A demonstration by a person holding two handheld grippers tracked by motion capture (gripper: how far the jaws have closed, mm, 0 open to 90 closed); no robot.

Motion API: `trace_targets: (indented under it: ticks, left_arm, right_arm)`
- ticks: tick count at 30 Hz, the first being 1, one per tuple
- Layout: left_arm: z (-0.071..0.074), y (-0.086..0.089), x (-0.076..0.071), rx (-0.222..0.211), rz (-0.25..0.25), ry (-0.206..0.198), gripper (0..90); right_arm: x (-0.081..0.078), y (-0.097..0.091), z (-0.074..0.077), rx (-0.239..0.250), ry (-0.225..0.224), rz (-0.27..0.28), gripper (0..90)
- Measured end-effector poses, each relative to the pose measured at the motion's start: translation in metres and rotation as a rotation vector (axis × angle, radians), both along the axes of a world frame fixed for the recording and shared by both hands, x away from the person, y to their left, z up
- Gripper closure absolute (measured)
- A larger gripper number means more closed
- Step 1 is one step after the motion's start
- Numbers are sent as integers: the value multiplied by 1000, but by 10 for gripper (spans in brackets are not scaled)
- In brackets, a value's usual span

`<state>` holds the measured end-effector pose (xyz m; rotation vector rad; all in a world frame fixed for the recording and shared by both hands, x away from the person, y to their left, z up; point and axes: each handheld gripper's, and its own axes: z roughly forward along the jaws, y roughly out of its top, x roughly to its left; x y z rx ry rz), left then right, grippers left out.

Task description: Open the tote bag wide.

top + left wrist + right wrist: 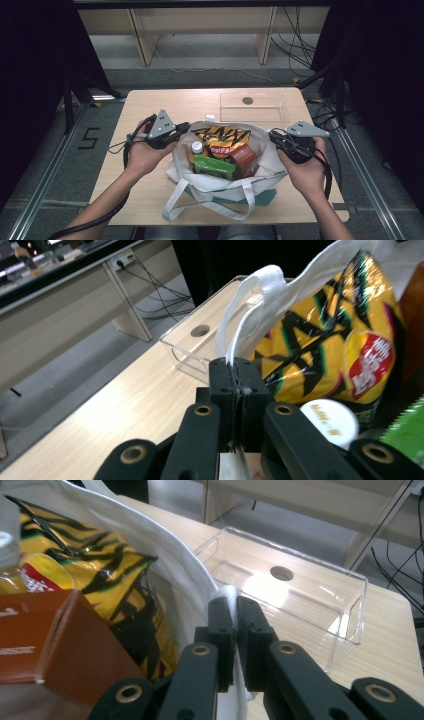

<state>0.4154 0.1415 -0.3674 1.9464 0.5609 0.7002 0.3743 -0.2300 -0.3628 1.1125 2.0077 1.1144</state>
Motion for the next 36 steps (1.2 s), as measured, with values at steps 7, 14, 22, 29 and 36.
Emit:
trace_targets:
  ticks: [7,14,22,29,36]
  left_arm:
    - [-19,3,18,-12,51,43,872]
    - [-42,2,25,34,67,73,872]
    - [-78,-1,31,100,70,144,869]
    - [-92,-1,33,144,63,172,860]
    - [-70,16,22,47,104,125,600]
  right_arm:
    - [20,5,-20,-14,32,5,860]
    - [30,10,-45,-7,113,9,859]
    - [34,9,-62,-6,133,18,860]
    - [39,10,-73,-13,193,21,859]
    - [30,2,-61,37,159,-14,786]
